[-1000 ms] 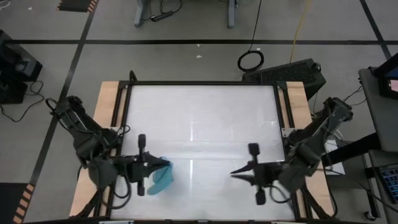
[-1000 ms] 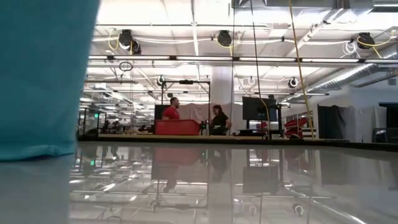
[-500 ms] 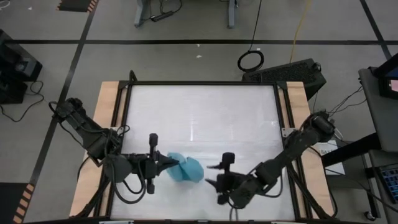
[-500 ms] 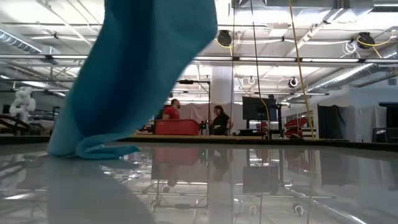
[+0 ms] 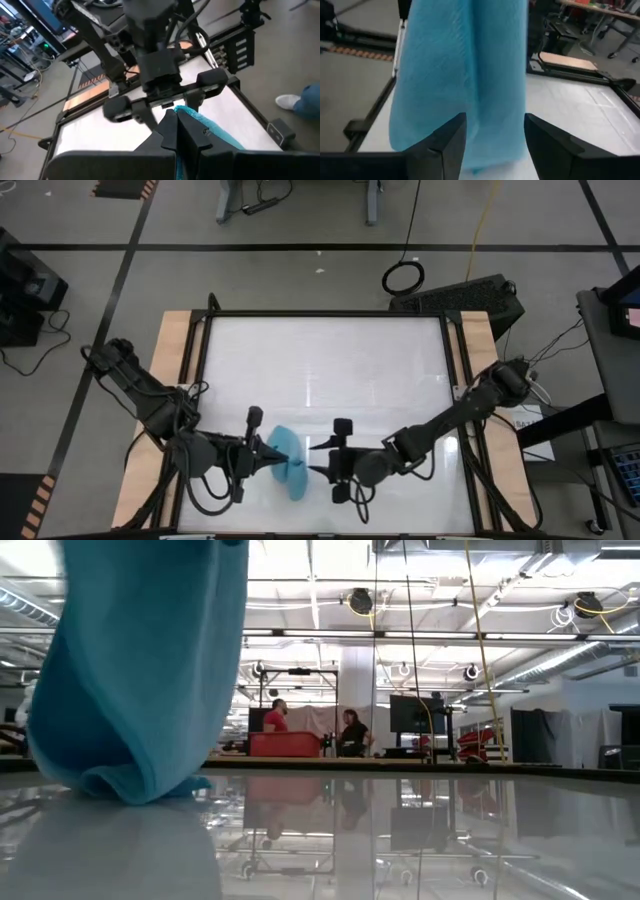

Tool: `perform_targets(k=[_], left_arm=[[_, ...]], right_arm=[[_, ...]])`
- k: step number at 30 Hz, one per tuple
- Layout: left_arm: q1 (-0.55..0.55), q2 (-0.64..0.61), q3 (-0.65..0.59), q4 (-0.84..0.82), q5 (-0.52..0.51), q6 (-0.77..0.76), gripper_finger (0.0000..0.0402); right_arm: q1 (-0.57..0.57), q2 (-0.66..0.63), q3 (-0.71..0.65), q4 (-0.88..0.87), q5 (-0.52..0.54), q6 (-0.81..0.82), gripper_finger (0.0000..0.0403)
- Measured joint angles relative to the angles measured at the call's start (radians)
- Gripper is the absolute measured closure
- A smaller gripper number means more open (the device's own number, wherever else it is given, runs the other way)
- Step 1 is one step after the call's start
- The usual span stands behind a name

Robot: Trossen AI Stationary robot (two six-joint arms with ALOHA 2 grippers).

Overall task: Roll towel
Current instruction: Roll the blue microfiber towel

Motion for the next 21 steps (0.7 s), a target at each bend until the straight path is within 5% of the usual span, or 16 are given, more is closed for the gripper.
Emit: perform_targets(k=[11,21], left_arm=[[0.0,0.005,0.0,-0.091,-0.033,-0.003,0.0401],[0.011,0.005,0.0,-0.133,-0.067,-0.001,0.0401]], right_arm=[[-0.028,0.128,0.0,0.187,-0.273,-0.051,0.0179],[-0.014,0.138,0.0,0.196,-0.301,-0.057,0.0256]])
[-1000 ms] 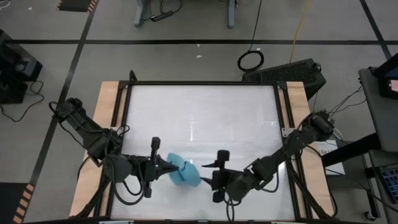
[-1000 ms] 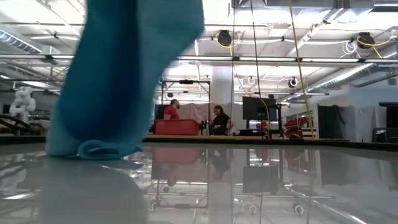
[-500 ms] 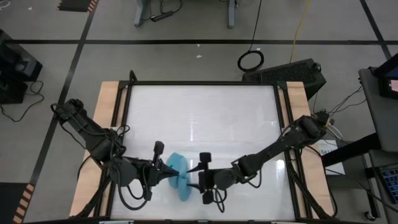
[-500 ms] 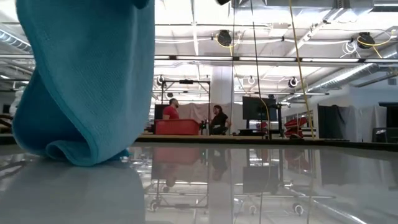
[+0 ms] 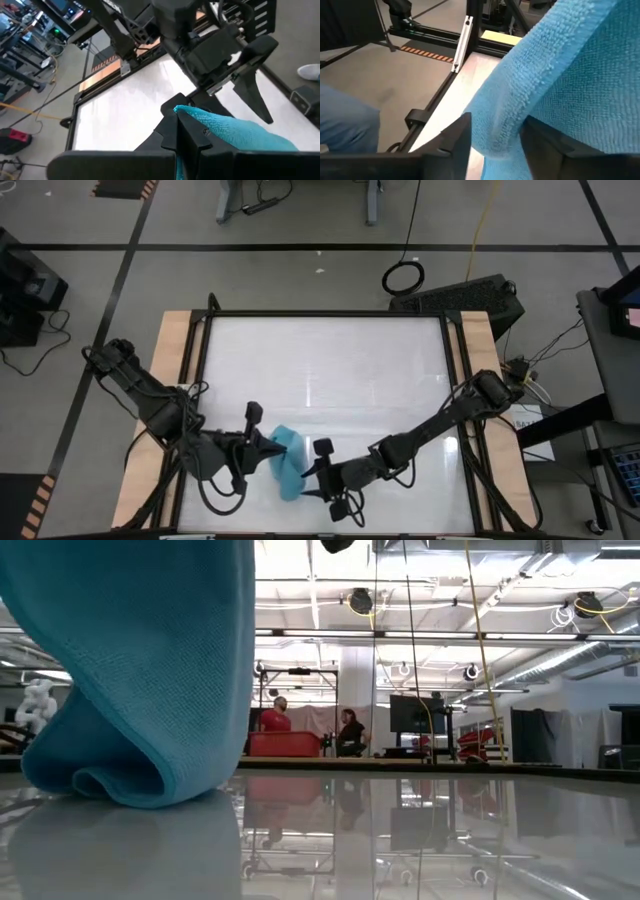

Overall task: Roll towel
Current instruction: Roll the blue microfiber towel

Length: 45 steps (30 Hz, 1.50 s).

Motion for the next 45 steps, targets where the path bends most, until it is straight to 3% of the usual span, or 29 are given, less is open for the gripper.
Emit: perform_targets(k=[9,21,28,31,35,40,45], left_arm=[[0.003,0.0,0.0,-0.013,-0.069,0.0,0.0401],[0.002,0.0,0.0,-0.013,-0.08,-0.016,0.0401],[0.002,0.0,0.0,-0.024,-0.08,-0.025,0.0401],[0.001,0.0,0.0,-0.025,-0.084,-0.026,0.0401],[-0.02,0.0,0.0,-0.038,-0.092,-0.027,0.0401],[-0.071,-0.008,0.011,-0.047,-0.076,-0.026,0.0401],[-0.144,-0.009,0.108,-0.036,-0.063,0.002,0.0401]], right_arm=[[-0.003,0.006,0.0,0.007,-0.077,-0.01,0.0344],[-0.022,0.056,0.0,0.072,-0.043,0.012,0.0333],[-0.02,0.048,-0.001,0.091,-0.026,-0.011,0.0368],[-0.012,0.047,-0.001,0.059,-0.027,-0.006,0.0396],[0.021,0.005,-0.001,-0.029,-0.027,0.005,0.04],[0.097,-0.126,0.017,-0.195,-0.029,-0.014,0.0401],[0.178,-0.28,0.105,-0.377,-0.021,-0.096,0.0402]])
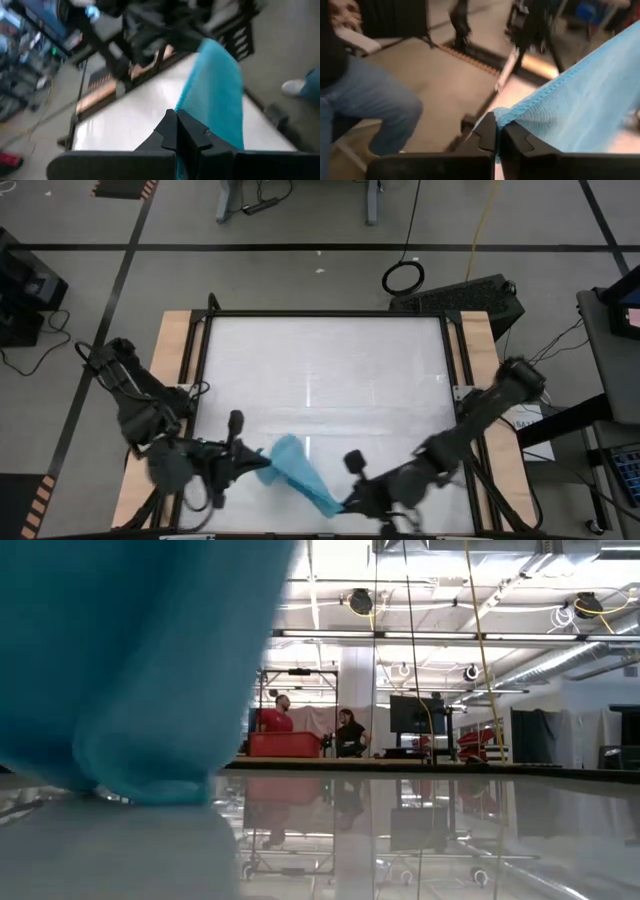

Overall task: Roll towel
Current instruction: Roll the blue microfiber towel

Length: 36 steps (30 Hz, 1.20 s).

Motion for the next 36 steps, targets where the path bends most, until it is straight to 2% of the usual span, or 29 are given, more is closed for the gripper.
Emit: perform_targets(k=[5,8,10,13,17,22,28,36], left_arm=[[-0.081,0.0,0.106,0.111,0.001,0.149,0.0401],[-0.101,0.0,0.136,0.132,-0.053,0.225,0.0401],[-0.094,0.0,0.137,0.089,-0.12,0.233,0.0401],[-0.039,0.011,0.132,-0.055,-0.163,0.15,0.0401],[0.068,0.07,0.131,-0.313,-0.169,-0.024,0.0401],[0.197,0.183,0.13,-0.539,-0.17,-0.138,0.0401],[0.313,0.336,0.13,-0.609,-0.166,-0.115,0.0401],[0.46,0.477,0.13,-0.61,-0.153,-0.052,0.0401]], right_arm=[[0.052,-0.106,0.151,-0.178,0.072,-0.069,0.0402],[0.056,-0.12,0.256,-0.34,0.151,-0.073,0.0402],[0.047,-0.118,0.305,-0.457,0.183,-0.045,0.0403],[-0.004,-0.113,0.32,-0.594,0.179,0.025,0.0403],[-0.092,-0.112,0.252,-0.715,0.175,0.141,0.0403],[-0.205,-0.111,0.092,-0.709,0.177,0.187,0.0403],[-0.334,-0.11,-0.108,-0.603,0.215,0.178,0.0403],[-0.462,-0.11,-0.282,-0.49,0.271,0.114,0.0403]])
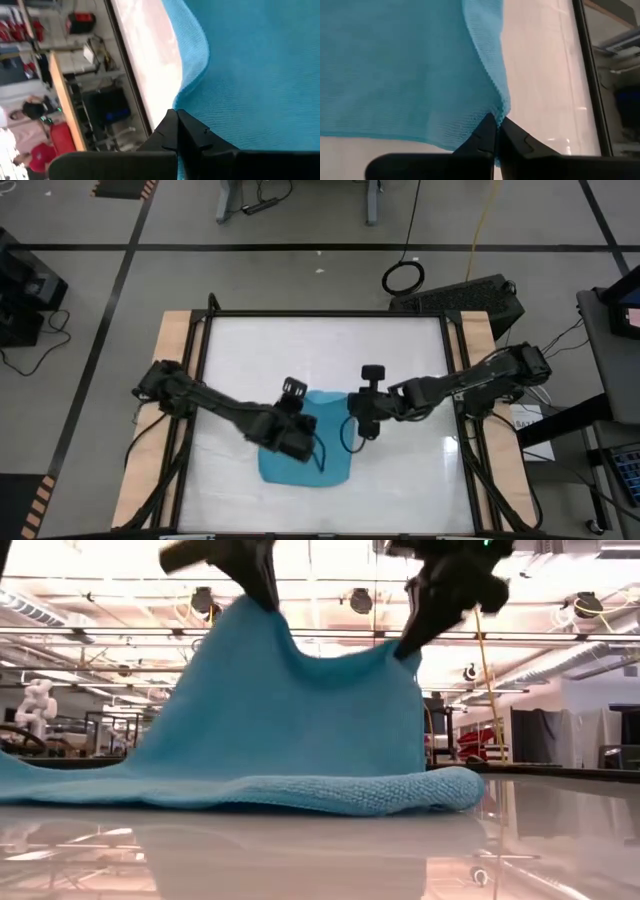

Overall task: Roll towel
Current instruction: Roll the blue microfiber towel

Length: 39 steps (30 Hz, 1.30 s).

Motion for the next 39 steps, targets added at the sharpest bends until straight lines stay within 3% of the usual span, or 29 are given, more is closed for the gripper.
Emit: perform_targets(k=[6,13,20,28,33,39], left_arm=[[0.088,0.046,0.0,0.065,0.063,0.007,0.0401],[0.142,0.046,0.0,0.301,0.269,0.166,0.0401],[0.216,0.046,0.0,0.39,0.428,0.214,0.0401],[0.321,0.045,-0.101,0.375,0.441,0.243,0.0401],[0.37,0.046,-0.195,0.514,0.442,0.309,0.0401],[0.424,0.045,-0.225,0.646,0.458,0.431,0.0401]], right_arm=[[-0.05,0.0,-0.097,0.076,0.015,-0.04,0.0403],[-0.079,0.0,-0.147,0.084,0.009,-0.092,0.0403],[-0.09,-0.021,-0.151,0.016,-0.013,-0.143,0.0403],[-0.093,-0.1,-0.152,-0.197,0.043,-0.118,0.0403],[-0.114,-0.15,-0.152,-0.235,0.066,-0.11,0.0403],[-0.145,-0.158,-0.152,-0.24,0.034,-0.079,0.0403]])
